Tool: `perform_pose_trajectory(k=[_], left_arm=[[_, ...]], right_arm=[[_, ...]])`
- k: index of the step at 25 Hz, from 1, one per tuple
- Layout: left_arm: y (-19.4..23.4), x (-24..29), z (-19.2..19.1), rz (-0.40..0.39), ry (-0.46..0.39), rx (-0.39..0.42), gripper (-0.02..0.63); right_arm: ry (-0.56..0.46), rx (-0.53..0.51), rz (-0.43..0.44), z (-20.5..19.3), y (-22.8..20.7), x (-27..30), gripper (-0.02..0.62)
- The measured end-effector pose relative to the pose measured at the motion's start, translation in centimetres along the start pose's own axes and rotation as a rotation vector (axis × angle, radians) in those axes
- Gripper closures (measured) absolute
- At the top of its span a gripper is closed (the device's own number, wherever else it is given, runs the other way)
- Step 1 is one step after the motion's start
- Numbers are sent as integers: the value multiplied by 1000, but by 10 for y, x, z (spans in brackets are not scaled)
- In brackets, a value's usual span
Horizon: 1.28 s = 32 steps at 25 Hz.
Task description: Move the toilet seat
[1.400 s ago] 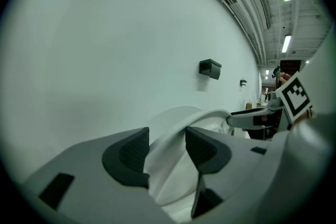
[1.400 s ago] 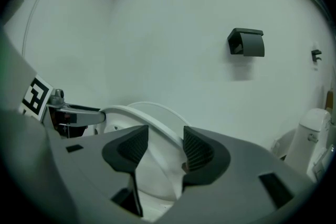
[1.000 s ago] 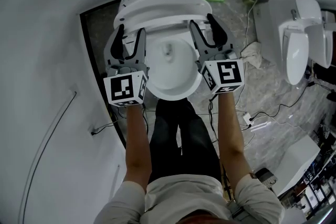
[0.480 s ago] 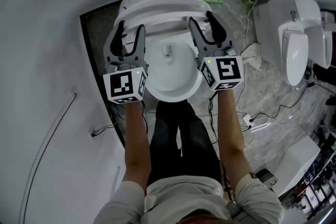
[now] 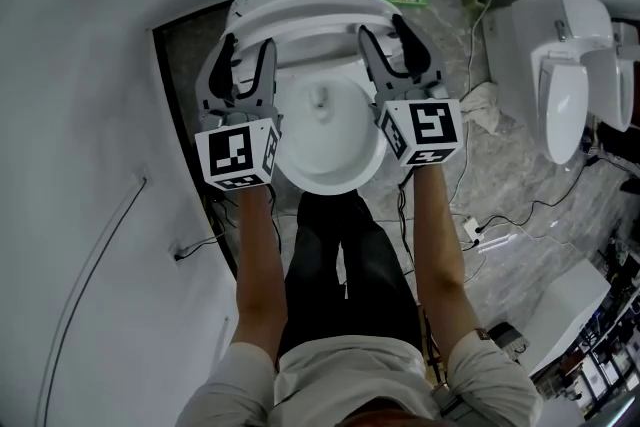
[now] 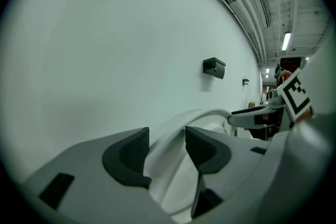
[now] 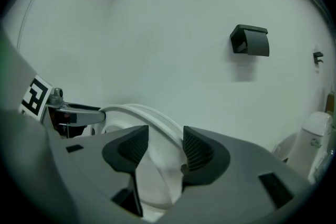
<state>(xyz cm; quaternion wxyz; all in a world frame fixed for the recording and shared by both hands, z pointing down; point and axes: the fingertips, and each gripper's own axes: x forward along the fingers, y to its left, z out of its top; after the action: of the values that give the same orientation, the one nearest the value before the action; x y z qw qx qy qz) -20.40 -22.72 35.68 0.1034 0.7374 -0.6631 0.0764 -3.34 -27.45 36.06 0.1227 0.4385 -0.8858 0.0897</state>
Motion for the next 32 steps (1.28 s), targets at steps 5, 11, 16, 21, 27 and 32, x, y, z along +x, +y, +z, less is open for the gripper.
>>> perform_pose_trajectory(k=[5, 11, 16, 21, 27, 32], left_arm=[[2, 4, 3, 2, -7, 3, 371], [4, 9, 5, 4, -6, 3, 371], [6, 12, 6, 3, -5, 14, 371], [5, 8, 5, 2, -11, 18, 371], [2, 7, 13, -2, -19, 25, 371], [-1, -1, 17, -7, -28, 29, 371]], right_arm=[[-1, -3, -4, 1, 0, 3, 371], [3, -14, -13, 3, -2, 8, 370], [0, -35, -21, 6, -1, 11, 362], [-2, -48, -27, 7, 1, 9, 359], [-13, -55, -31, 14, 0, 6, 359], [-24, -63, -25, 17, 6, -1, 359]])
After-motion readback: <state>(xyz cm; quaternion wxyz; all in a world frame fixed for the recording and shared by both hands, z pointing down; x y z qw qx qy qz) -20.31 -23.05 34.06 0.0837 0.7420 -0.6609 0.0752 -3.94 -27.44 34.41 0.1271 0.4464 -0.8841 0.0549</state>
